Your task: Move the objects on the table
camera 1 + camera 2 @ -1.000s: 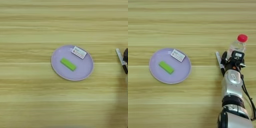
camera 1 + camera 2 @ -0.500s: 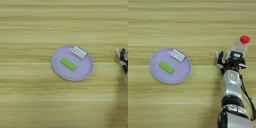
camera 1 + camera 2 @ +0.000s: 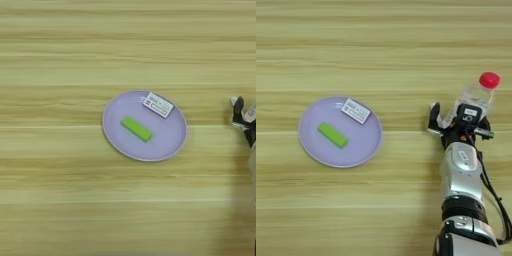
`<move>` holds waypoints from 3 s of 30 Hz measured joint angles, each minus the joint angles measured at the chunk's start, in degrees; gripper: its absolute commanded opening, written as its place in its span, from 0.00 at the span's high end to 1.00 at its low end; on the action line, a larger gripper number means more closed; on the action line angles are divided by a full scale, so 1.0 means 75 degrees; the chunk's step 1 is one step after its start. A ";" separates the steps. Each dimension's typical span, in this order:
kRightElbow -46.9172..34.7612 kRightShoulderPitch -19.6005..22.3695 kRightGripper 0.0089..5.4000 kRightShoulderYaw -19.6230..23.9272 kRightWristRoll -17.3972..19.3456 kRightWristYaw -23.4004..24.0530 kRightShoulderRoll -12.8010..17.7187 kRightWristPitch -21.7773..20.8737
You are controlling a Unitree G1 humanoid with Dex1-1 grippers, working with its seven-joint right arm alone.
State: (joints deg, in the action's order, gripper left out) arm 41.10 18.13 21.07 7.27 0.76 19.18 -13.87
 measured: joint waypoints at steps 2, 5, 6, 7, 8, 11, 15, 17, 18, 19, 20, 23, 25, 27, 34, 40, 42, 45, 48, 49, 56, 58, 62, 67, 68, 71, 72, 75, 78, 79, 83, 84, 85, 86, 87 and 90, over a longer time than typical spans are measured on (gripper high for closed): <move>-0.0254 -0.0145 0.00 -0.0047 0.0016 -0.0029 -0.0053 0.0185; -0.0793 -0.0470 0.00 -0.0073 0.0132 -0.0109 -0.0166 0.0544; -0.0912 -0.0550 0.00 -0.0080 0.0145 -0.0141 -0.0185 0.0632; -0.1064 -0.0650 0.00 -0.0093 0.0150 -0.0162 -0.0211 0.0698; -0.1234 -0.0748 0.00 -0.0100 0.0157 -0.0172 -0.0234 0.0810; -0.1564 -0.0908 0.00 -0.0104 0.0183 -0.0207 -0.0254 0.1078; -0.1795 -0.1073 0.00 -0.0107 0.0186 -0.0306 -0.0267 0.1277; -0.1880 -0.1132 0.00 -0.0113 0.0180 -0.0316 -0.0278 0.1331; -0.1945 -0.1180 0.00 -0.0122 0.0180 -0.0320 -0.0289 0.1374; -0.2008 -0.1209 0.00 -0.0125 0.0180 -0.0321 -0.0294 0.1428; -0.2123 -0.1285 0.00 -0.0138 0.0180 -0.0325 -0.0311 0.1470; -0.2385 -0.1431 0.00 -0.0183 0.0177 -0.0329 -0.0368 0.1616; -0.2589 -0.1544 0.00 -0.0220 0.0171 -0.0328 -0.0432 0.1681; -0.2775 -0.1622 0.00 -0.0253 0.0165 -0.0328 -0.0463 0.1835; -0.4010 -0.2303 0.00 -0.0488 0.0170 -0.0346 -0.0690 0.2473; -0.4955 -0.2761 0.00 -0.0592 0.0297 -0.0500 -0.0856 0.3213; -0.5229 -0.2908 0.00 -0.0615 0.0311 -0.0520 -0.0873 0.3439; -0.5493 -0.3054 0.00 -0.0651 0.0313 -0.0561 -0.0898 0.3633; -0.5840 -0.3256 0.00 -0.0738 0.0314 -0.0651 -0.0952 0.3857; -0.5919 -0.3267 0.00 -0.0757 0.0314 -0.0654 -0.0988 0.3943; -0.6713 -0.3578 0.00 -0.0935 0.0595 -0.0844 -0.1199 0.4709; -0.6864 -0.3610 0.00 -0.0930 0.0758 -0.0894 -0.1262 0.4962; -0.6938 -0.3616 0.00 -0.0921 0.0878 -0.0992 -0.1322 0.5131; -0.6924 -0.3530 0.00 -0.0868 0.1147 -0.1163 -0.1382 0.5290; -0.6899 -0.3501 0.00 -0.0868 0.1154 -0.1171 -0.1388 0.5289; -0.6748 -0.3363 0.00 -0.0855 0.1166 -0.1213 -0.1383 0.5264; -0.6631 -0.3280 0.00 -0.0833 0.1167 -0.1257 -0.1369 0.5219; -0.6309 -0.3038 0.00 -0.0803 0.1165 -0.1334 -0.1352 0.5084; -0.5980 -0.2781 0.00 -0.0809 0.1147 -0.1358 -0.1345 0.4943; -0.5923 -0.2742 0.00 -0.0812 0.1142 -0.1367 -0.1345 0.4914; -0.5674 -0.2586 0.00 -0.0827 0.1107 -0.1402 -0.1328 0.4765; -0.5583 -0.2512 0.00 -0.0850 0.1083 -0.1415 -0.1321 0.4744; -0.5494 -0.2459 0.00 -0.0876 0.1051 -0.1438 -0.1317 0.4717; -0.5426 -0.2410 0.00 -0.0900 0.1041 -0.1481 -0.1316 0.4660; -0.5342 -0.2359 0.00 -0.0925 0.1034 -0.1499 -0.1316 0.4602; -0.5062 -0.2156 0.00 -0.0966 0.0996 -0.1538 -0.1309 0.4489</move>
State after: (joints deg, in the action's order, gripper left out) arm 3.14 1.96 13.82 14.74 -10.78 9.36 19.80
